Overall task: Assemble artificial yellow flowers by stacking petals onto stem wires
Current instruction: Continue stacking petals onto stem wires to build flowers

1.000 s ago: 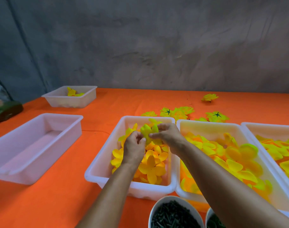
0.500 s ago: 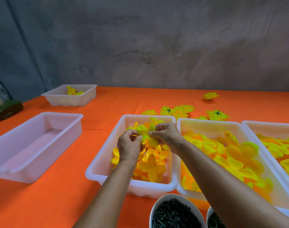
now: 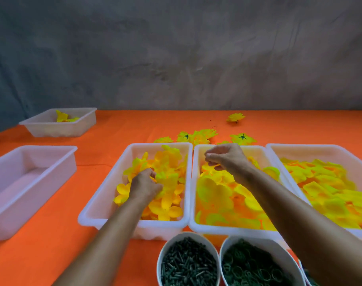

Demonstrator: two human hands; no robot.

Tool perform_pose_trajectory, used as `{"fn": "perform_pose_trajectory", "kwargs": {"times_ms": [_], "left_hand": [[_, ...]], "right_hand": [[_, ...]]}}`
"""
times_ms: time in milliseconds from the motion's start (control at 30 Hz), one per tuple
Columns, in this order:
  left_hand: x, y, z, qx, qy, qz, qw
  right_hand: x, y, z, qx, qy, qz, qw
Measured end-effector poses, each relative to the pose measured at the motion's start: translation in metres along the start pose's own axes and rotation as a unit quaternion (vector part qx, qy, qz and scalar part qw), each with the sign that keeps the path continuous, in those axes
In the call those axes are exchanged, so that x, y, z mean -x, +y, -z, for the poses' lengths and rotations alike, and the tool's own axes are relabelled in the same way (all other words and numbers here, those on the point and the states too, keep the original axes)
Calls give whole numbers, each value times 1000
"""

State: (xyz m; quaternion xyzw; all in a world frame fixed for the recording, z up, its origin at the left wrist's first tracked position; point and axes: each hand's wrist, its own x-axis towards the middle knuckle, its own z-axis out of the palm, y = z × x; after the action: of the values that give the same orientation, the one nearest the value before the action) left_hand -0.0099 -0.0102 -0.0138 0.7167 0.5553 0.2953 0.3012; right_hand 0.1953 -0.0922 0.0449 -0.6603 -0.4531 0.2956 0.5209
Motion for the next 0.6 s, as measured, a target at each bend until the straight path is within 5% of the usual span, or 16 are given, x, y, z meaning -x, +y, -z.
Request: {"fn": "perform_pose_trajectory", "kwargs": {"times_ms": [333,600], "left_hand": [[6,8,2,-169,28,-61,983],[33,60,-1,-197,106,-242,944]], "right_hand": [[39,32,75,111,-42,11,993],[53,33,95,335,-122,5,934]]}}
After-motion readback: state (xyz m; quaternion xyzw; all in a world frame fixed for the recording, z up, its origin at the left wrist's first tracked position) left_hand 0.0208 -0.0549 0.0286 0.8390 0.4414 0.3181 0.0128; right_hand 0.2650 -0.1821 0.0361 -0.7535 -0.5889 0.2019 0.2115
